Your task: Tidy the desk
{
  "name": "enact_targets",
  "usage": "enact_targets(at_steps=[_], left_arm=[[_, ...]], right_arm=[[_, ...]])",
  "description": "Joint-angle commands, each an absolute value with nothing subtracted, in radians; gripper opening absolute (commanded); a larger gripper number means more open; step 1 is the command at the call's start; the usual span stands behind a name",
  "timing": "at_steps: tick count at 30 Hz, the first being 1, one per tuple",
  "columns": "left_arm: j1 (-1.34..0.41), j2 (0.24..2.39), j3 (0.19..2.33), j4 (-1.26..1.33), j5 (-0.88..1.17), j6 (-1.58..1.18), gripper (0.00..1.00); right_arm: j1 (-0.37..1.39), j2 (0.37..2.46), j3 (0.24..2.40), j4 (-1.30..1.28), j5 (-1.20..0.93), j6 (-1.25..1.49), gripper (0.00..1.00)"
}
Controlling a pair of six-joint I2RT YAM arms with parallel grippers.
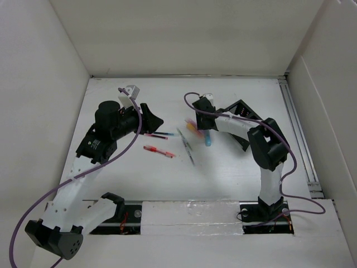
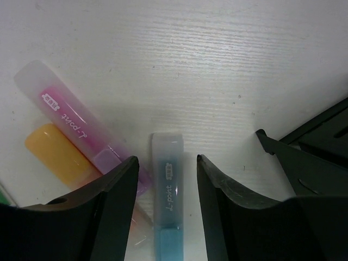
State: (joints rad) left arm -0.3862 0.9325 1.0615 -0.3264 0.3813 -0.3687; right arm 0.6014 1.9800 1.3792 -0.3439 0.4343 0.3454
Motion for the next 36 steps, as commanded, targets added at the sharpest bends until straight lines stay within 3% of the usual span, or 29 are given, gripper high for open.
enact_targets(at_steps=[1, 4, 14, 15, 16, 17, 21, 24, 31, 36], left_arm=[[-0.39, 0.916, 1.06, -0.29, 0.384, -0.371, 0.47], [-0.39, 0.916, 1.058, -0.285, 0.382, -0.373, 0.48], [-0.39, 0.925, 1.066, -0.276, 0.368, -0.376, 0.47], [-0.39, 0.928, 1.071, -0.275, 0.364, -0.376, 0.48], [-0.39, 0.928, 1.071, -0.275, 0.364, -0.376, 0.48], [-0.39, 0.931, 1.075, -0.273, 0.362, -0.376, 0.48], [-0.39, 0.934, 1.085, -0.275, 0.351, -0.374, 0.48], [-0.39, 0.934, 1.086, -0.265, 0.342, -0.38, 0.48], [-0.39, 0.948, 1.094, -0.198, 0.351, -0.429, 0.5], [-0.39, 0.974, 1.121, -0.189, 0.341, -0.431, 0.56]], right_arm=[[0.594, 1.988, 1.417, -0.33, 0.413, 0.368, 0.53], [0.583, 2.008, 1.422, -0.328, 0.388, 0.373, 0.47], [0.572, 2.037, 1.405, -0.314, 0.359, 0.4, 0.46], [0.572, 2.045, 1.411, -0.314, 0.354, 0.397, 0.37], [0.572, 2.045, 1.411, -0.314, 0.354, 0.397, 0.37], [0.572, 2.043, 1.416, -0.318, 0.354, 0.397, 0.28], [0.572, 1.999, 1.424, -0.311, 0.391, 0.376, 0.13], [0.595, 1.921, 1.436, -0.282, 0.422, 0.322, 0.07], [0.562, 1.641, 1.372, -0.132, 0.373, 0.168, 0.07], [0.401, 1.485, 1.276, 0.036, 0.249, 0.072, 0.07]])
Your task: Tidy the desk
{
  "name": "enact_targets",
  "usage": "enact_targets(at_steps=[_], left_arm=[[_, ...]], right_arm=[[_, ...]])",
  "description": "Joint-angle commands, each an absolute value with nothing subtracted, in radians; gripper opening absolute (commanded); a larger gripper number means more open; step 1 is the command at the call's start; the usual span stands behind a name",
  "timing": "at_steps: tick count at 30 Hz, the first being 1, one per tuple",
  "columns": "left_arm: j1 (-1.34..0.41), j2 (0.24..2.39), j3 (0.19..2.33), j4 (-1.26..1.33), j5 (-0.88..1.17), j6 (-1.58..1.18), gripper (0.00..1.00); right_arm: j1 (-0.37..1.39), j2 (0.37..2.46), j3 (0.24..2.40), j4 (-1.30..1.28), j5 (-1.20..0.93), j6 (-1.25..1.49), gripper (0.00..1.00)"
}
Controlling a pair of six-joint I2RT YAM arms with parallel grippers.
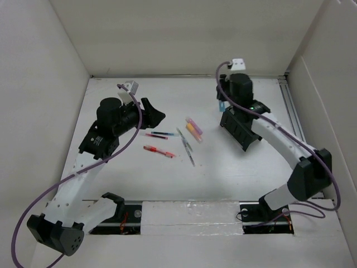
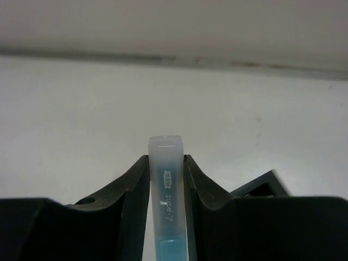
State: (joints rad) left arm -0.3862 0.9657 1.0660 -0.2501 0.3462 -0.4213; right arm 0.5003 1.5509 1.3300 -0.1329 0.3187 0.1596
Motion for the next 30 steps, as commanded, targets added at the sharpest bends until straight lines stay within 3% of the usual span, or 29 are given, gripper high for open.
enact_targets(at_steps=[1, 4, 5, 14, 17, 18, 19, 21, 27, 30], left_arm=[[-0.39, 0.979, 1.124, -0.192, 0.33, -0.428, 0.57], [-0.39, 1.028, 1.143, -0.215, 0.322, -0.391, 0.6], [-0.39, 1.079, 1.156, -0.213, 0.331, -0.362, 0.6], [-0.39, 1.123, 1.157, -0.135, 0.299, -0.31, 0.6], [-0.524, 1.149, 1.158, -0.155, 0.126, -0.275, 0.6], [-0.587, 1.158, 1.163, -0.175, -0.029, -0.238, 0.61], [-0.7, 1.172, 1.173, -0.187, -0.082, -0.224, 0.61], [-0.767, 1.204, 1.216, -0.213, -0.159, -0.232, 0.62], [-0.781, 1.158, 1.2, -0.127, -0.14, -0.319, 0.64], [-0.781, 1.149, 1.177, -0.129, -0.115, -0.369, 0.64]], right_arm=[[0.373, 1.471, 1.26, 0.06, 0.194, 0.046, 0.07], [0.276, 1.46, 1.209, 0.141, 0.094, 0.019, 0.07], [0.231, 1.472, 1.118, 0.349, 0.012, -0.024, 0.07], [0.101, 1.569, 1.069, 0.6, -0.271, -0.018, 0.07], [0.078, 1.585, 1.051, 0.61, -0.298, -0.02, 0.07], [0.078, 1.585, 1.042, 0.618, -0.302, -0.02, 0.08], [0.078, 1.571, 1.016, 0.623, -0.299, -0.018, 0.09], [0.078, 1.556, 0.985, 0.638, -0.288, -0.018, 0.13], [0.078, 1.505, 0.907, 0.629, -0.27, -0.02, 0.2], [0.078, 1.468, 0.861, 0.638, -0.256, -0.015, 0.35]])
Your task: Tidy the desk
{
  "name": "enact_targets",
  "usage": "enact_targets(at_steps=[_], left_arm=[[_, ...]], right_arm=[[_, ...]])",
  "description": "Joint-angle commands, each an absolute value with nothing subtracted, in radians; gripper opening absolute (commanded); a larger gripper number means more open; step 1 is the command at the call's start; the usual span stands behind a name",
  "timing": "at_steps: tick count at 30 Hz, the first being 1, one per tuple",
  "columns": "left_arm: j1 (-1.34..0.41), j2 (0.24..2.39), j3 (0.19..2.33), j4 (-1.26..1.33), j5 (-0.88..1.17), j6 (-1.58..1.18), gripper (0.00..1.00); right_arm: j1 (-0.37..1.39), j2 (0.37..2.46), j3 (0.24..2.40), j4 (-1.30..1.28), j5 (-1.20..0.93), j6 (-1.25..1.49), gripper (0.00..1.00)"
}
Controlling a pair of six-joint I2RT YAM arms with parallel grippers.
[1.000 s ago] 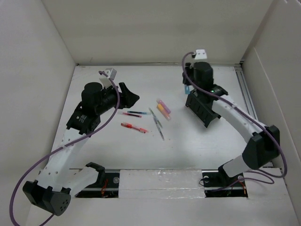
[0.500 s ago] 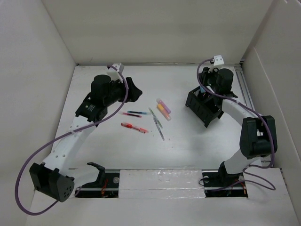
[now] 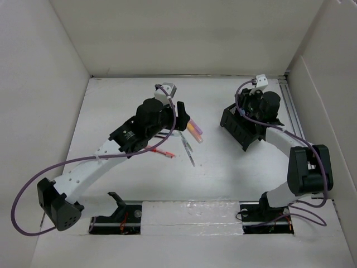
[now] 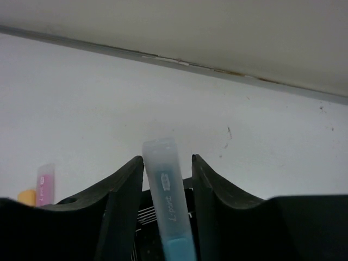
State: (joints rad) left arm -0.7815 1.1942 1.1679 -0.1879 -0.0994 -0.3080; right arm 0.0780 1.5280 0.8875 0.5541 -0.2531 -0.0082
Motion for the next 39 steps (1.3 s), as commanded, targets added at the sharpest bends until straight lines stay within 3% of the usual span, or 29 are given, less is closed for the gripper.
enact_targets(at_steps=[1, 4, 8, 9, 13, 16, 18, 19, 20, 21, 24, 29, 33, 39], left_arm=[[-0.781, 1.144, 1.157, -0.13, -0.114, -0.383, 0.64], [-0.781, 1.102, 1.126, -0.135, -0.113, -0.417, 0.64], [-0.781, 1.045, 1.138, -0.19, -0.175, -0.429, 0.64], [-0.781, 1.025, 1.143, -0.202, -0.187, -0.434, 0.65], [-0.752, 0.965, 1.128, -0.235, -0.238, -0.46, 0.64], [-0.721, 0.928, 1.085, -0.232, -0.239, -0.482, 0.64], [-0.721, 0.92, 1.075, -0.238, -0.242, -0.485, 0.65], [-0.721, 0.92, 1.072, -0.242, -0.236, -0.485, 0.65], [-0.721, 0.92, 1.071, -0.244, -0.224, -0.483, 0.65], [-0.721, 0.913, 1.062, -0.244, -0.216, -0.482, 0.65], [-0.721, 0.901, 1.045, -0.229, -0.213, -0.482, 0.65], [-0.712, 0.896, 1.017, -0.196, -0.18, -0.469, 0.65], [-0.712, 0.908, 1.002, -0.189, -0.15, -0.471, 0.65], [-0.712, 0.905, 1.003, -0.193, -0.169, -0.454, 0.65]], right_arm=[[0.078, 1.459, 0.854, 0.635, -0.253, -0.014, 0.49], [0.069, 1.414, 0.859, 0.598, -0.25, -0.034, 0.62], [0.084, 1.358, 0.92, 0.465, -0.238, -0.1, 0.61], [0.095, 1.347, 0.967, 0.421, -0.236, -0.147, 0.57], [0.233, 1.394, 1.089, 0.157, -0.216, -0.306, 0.08], [0.374, 1.477, 1.135, 0.062, -0.152, -0.38, 0.0], [0.432, 1.526, 1.144, 0.054, -0.132, -0.368, 0.05], [0.446, 1.554, 1.152, 0.043, -0.124, -0.358, 0.25], [0.455, 1.615, 1.173, 0.043, -0.12, -0.347, 0.37], [0.48, 1.681, 1.222, 0.008, -0.111, -0.335, 0.59], [0.494, 1.788, 1.32, -0.035, -0.103, -0.333, 0.68], [0.523, 1.969, 1.5, -0.083, -0.103, -0.321, 0.71], [0.523, 2.121, 1.644, -0.112, -0.117, -0.272, 0.67], [0.555, 2.186, 1.68, -0.135, -0.109, -0.236, 0.63]])
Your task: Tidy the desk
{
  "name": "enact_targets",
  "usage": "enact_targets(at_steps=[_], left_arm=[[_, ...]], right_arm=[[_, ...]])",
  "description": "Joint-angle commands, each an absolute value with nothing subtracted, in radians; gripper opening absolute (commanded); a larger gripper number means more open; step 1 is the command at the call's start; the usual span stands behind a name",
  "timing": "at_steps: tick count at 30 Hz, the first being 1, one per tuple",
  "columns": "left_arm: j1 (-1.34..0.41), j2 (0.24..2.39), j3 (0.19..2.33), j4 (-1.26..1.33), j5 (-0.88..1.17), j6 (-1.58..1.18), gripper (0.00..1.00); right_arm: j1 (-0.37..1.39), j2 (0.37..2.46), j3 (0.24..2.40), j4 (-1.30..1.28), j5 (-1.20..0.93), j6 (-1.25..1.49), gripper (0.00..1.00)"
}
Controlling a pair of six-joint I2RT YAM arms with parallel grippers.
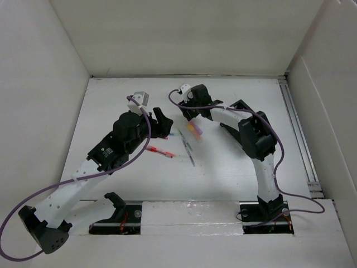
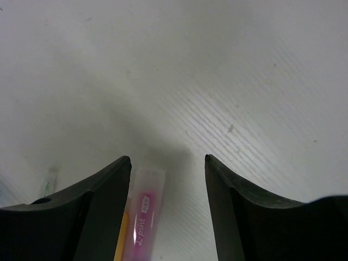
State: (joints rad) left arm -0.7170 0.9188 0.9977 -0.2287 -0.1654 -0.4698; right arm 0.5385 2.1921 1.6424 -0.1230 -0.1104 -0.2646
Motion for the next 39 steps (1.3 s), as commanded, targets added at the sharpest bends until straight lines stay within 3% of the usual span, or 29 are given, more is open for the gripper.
enact_targets(at_steps=[1, 6, 13, 15, 16, 20, 28, 39], left_arm=[[-0.712, 0.908, 1.012, -0.202, -0.185, -0.442, 0.65], [-0.712, 0.922, 1.026, -0.212, -0.199, -0.431, 0.66], [-0.712, 0.896, 1.1, -0.232, -0.236, -0.42, 0.65], [-0.712, 0.879, 1.123, -0.233, -0.267, -0.41, 0.66], [-0.712, 0.873, 1.144, -0.232, -0.275, -0.407, 0.66], [-0.712, 0.865, 1.19, -0.227, -0.285, -0.397, 0.66], [-0.712, 0.894, 1.212, -0.21, -0.247, -0.396, 0.66], [-0.712, 0.937, 1.21, -0.164, -0.141, -0.4, 0.66]], right_arm=[[0.564, 2.184, 1.658, -0.13, -0.1, -0.22, 0.62], [0.565, 2.168, 1.589, -0.092, -0.095, -0.178, 0.61], [0.565, 2.183, 1.546, -0.107, -0.074, -0.138, 0.52], [0.555, 2.186, 1.54, -0.101, -0.066, -0.13, 0.43], [0.555, 2.192, 1.546, -0.104, -0.066, -0.13, 0.28], [0.546, 2.172, 1.571, -0.094, -0.077, -0.124, 0.12], [0.453, 1.973, 1.548, 0.191, -0.238, -0.058, 0.1], [0.21, 1.484, 1.096, 0.466, -0.354, 0.041, 0.06]])
